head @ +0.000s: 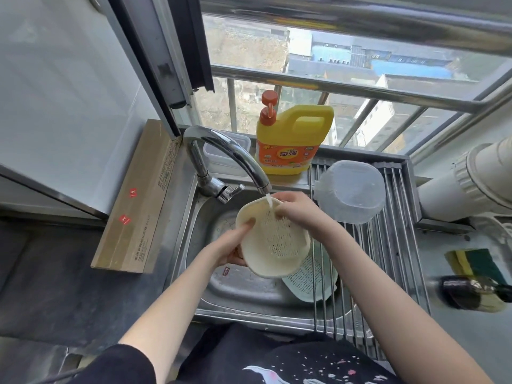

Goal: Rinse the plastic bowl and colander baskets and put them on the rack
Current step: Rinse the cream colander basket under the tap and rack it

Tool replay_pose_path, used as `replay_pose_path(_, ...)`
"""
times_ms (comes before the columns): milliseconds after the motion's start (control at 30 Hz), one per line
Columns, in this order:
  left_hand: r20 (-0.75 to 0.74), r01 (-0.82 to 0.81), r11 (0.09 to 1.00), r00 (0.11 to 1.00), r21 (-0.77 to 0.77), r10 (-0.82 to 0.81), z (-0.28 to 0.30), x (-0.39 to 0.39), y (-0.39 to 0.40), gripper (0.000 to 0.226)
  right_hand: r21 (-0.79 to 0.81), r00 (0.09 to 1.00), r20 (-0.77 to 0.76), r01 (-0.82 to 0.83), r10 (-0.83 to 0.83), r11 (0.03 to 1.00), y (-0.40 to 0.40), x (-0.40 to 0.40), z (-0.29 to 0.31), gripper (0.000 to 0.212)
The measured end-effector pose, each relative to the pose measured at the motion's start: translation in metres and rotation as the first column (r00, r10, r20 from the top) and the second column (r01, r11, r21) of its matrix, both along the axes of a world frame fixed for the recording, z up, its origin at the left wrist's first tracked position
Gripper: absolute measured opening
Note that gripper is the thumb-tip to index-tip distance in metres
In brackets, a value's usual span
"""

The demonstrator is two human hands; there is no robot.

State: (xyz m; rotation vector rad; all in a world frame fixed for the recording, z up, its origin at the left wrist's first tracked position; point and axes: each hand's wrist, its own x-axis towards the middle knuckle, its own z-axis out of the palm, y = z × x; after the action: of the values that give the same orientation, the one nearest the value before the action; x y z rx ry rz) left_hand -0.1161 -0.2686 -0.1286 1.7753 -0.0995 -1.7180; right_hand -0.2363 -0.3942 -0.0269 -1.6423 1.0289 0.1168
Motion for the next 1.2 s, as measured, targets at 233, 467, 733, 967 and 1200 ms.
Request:
replay_pose_path(233, 0.022, -0.140, 0.986, 0.990, -0.088, 0.142, -0.008, 0.020, 0.015, 0.021, 0.270, 0.984, 0.166, 0.011, -0.058, 0.963, -0.001, 0.013, -0.012, 0.041)
replay_pose_path(467, 0.082, -0.465, 0.866, 0.871, -0.182, 0.485, -0.017, 0.009, 0.020, 0.022, 0.141, 0.982, -0.180, -0.026, 0.052, 0.990, 0.029, 0.026, -0.037, 0.029)
replay_pose_path(733, 0.459, -0.125, 0.913, 0.833, -0.389, 0.310, 0.018, -0.004, 0.002, 0.022, 0.340, 0.912, -0.371, -0.041, 0.174, 0.939, 0.003, 0.019, -0.030, 0.023)
replay_pose_path(967, 0.882, 0.214, 0.977, 0.463, -0.013, -0.089, 0.042, -0.014, -0.031, 0.024, -0.261, 0.974, -0.224, -0.085, 0.025, 0.962, 0.002, 0.027, -0.043, 0.044)
replay_pose_path(1200, 0.922, 0.220, 0.962, 0.313, 0.164, -0.228, 0.051, -0.019, -0.047, 0.027, -0.364, 0.925, -0.332, -0.305, 0.184, 0.880, 0.009, 0.037, -0.026, 0.050)
